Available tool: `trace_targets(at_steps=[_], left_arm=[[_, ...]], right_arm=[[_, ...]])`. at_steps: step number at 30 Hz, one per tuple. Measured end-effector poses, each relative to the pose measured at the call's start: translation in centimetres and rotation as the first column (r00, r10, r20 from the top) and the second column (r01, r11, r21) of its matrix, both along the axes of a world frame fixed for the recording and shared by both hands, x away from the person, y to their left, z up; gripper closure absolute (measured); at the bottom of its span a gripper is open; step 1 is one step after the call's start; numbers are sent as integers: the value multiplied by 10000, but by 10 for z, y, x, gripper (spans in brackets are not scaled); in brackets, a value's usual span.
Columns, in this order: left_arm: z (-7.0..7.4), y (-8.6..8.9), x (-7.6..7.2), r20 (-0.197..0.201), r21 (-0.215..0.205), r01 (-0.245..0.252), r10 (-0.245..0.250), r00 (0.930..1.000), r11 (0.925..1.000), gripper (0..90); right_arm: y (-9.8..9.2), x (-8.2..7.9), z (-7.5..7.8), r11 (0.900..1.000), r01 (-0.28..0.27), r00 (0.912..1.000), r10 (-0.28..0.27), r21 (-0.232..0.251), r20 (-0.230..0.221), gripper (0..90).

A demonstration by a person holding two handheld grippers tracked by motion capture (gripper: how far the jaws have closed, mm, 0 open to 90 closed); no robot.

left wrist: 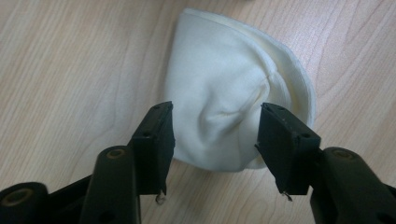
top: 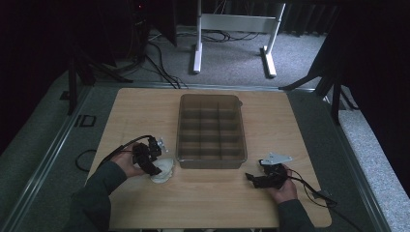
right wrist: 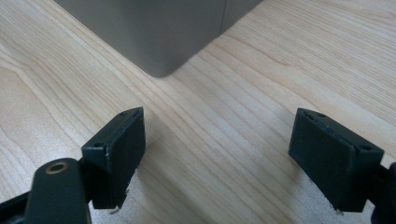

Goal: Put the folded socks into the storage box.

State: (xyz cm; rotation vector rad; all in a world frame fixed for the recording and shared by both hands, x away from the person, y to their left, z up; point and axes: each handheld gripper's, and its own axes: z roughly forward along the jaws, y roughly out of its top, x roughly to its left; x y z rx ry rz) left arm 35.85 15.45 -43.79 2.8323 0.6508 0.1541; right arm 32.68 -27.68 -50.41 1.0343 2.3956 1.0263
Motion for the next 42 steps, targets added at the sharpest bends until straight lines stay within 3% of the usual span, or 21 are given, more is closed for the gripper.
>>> trace_targets(at_steps=[8,18,27,36,42], left_arm=[[-8,-15,1,86,192,66,-67,9999,9998,406],[-4,-15,2,57,-94,-29,29,10000,10000,406],[-12,-20,3,-219,65,200,-198,9996,9998,417],[-21,-22,9,-670,10,-149,150,9976,9999,406],[-24,-17,10,-809,-408,-426,392,9959,9983,406]], right_arm=[[0,0,0,10000,0,10000,0,0,2,183],[0,0,0,10000,-2,10000,2,2,3,183],[0,0,0,10000,-1,10000,1,0,3,184],[0,0,0,10000,0,10000,0,2,2,183],[0,0,0,10000,-4,10000,4,-1,4,183]])
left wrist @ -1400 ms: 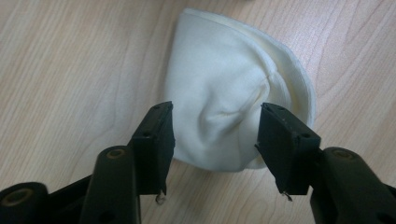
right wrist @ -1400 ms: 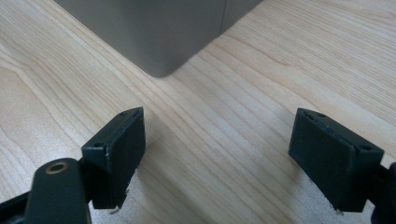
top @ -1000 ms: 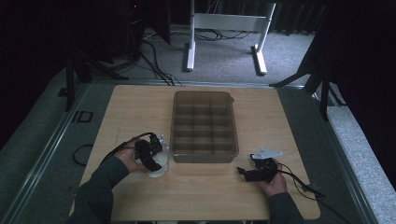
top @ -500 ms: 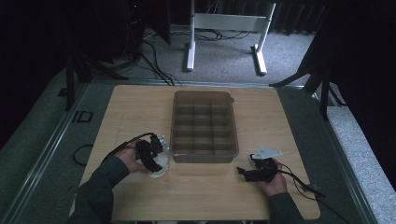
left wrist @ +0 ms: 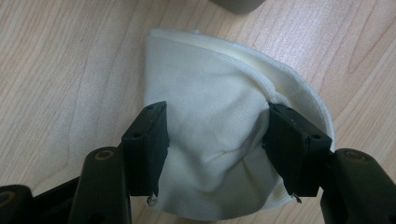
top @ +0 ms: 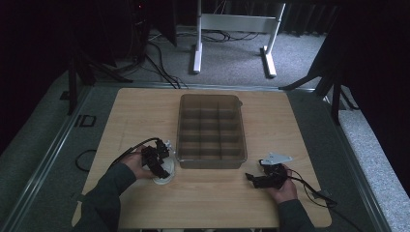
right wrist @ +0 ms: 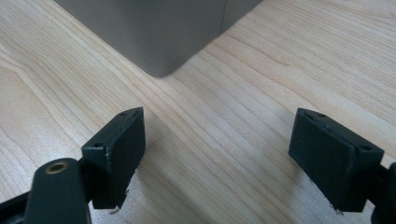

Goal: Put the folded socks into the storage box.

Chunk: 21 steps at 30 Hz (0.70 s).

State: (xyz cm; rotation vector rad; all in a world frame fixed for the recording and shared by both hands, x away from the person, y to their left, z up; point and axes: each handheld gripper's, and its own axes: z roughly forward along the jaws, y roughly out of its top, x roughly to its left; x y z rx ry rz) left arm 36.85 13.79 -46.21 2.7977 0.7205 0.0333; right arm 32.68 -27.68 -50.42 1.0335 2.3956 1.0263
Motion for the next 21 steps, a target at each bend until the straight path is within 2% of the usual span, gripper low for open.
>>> trace_targets(at_steps=[8,13,17,21], left_arm=[[1,-4,-1,2,350,-128,128,9999,9993,443],[2,-5,-2,-64,425,-96,99,9999,9990,552],[3,-6,-4,-38,507,-24,26,10000,9987,674],[3,-6,-7,109,536,30,-35,9999,9986,724]], right_arm=[[0,0,0,10000,4,10000,-4,2,-3,183],[0,0,0,10000,0,10000,0,-4,2,183],[0,0,0,10000,4,10000,-4,2,-4,183],[0,0,0,10000,1,10000,-1,-2,2,183]])
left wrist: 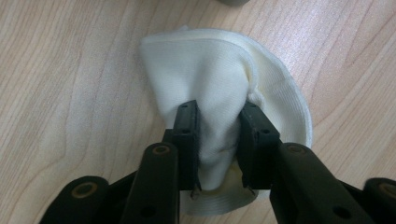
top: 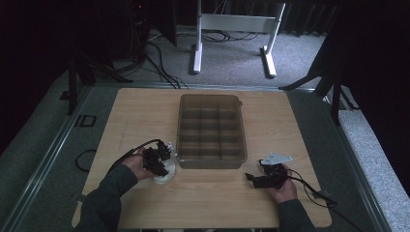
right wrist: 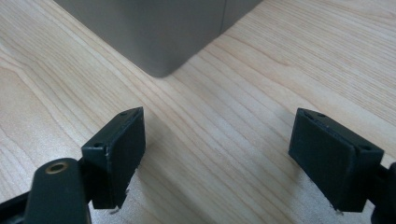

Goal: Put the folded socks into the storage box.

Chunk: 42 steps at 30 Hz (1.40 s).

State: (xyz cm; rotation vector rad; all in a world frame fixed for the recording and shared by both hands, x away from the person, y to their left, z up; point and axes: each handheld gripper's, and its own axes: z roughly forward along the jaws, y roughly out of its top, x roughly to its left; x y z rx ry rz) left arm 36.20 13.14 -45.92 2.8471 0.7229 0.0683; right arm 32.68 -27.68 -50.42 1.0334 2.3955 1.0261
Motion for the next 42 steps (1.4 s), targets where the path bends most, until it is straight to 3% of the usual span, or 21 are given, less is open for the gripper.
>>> trace_targets(at_steps=[7,17,42], left_arm=[[1,5,-1,80,-365,35,-32,10000,9993,741],[13,18,-5,339,-784,-144,171,9993,9968,743],[42,29,-10,552,-1174,224,-160,9983,9928,739]], right_arm=[[0,0,0,10000,3,10000,-3,5,-5,184],[0,0,0,10000,2,10000,-2,3,-4,183],[0,0,0,10000,1,10000,-1,2,-3,183]])
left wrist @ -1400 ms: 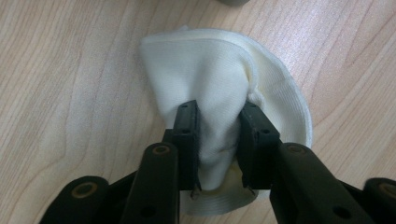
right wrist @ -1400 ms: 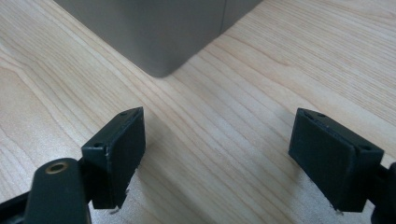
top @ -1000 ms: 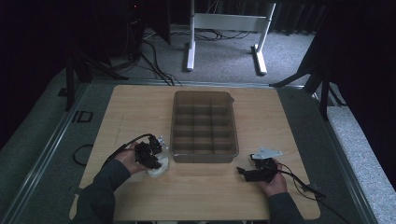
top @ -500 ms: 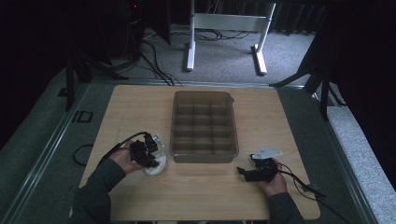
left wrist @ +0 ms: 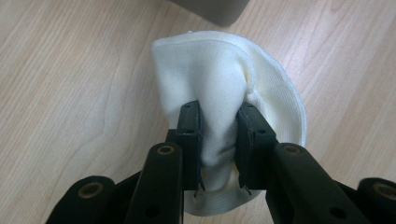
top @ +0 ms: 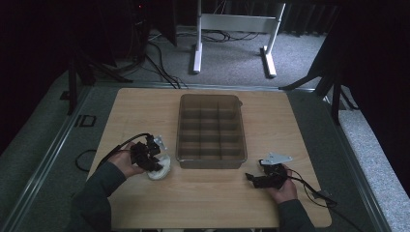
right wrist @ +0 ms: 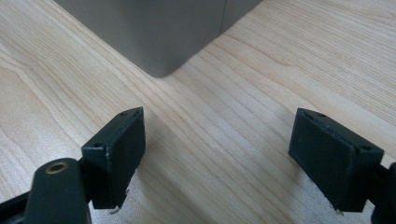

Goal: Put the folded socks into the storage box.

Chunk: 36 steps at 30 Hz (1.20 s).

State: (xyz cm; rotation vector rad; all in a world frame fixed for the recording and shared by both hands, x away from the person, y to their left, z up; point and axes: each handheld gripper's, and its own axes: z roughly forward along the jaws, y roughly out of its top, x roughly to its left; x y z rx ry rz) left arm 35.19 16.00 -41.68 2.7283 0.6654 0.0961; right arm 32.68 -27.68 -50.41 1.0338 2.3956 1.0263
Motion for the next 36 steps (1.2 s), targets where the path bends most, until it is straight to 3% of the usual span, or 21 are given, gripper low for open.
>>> trace_targets(at_steps=[17,36], left_arm=[[18,5,0,306,-182,13,-7,9995,9998,738],[32,10,0,380,-220,63,-55,9993,9997,737]], right_arm=[[0,0,0,10000,11,10000,-11,14,-3,183],[0,0,0,10000,19,10000,-19,18,-10,183]])
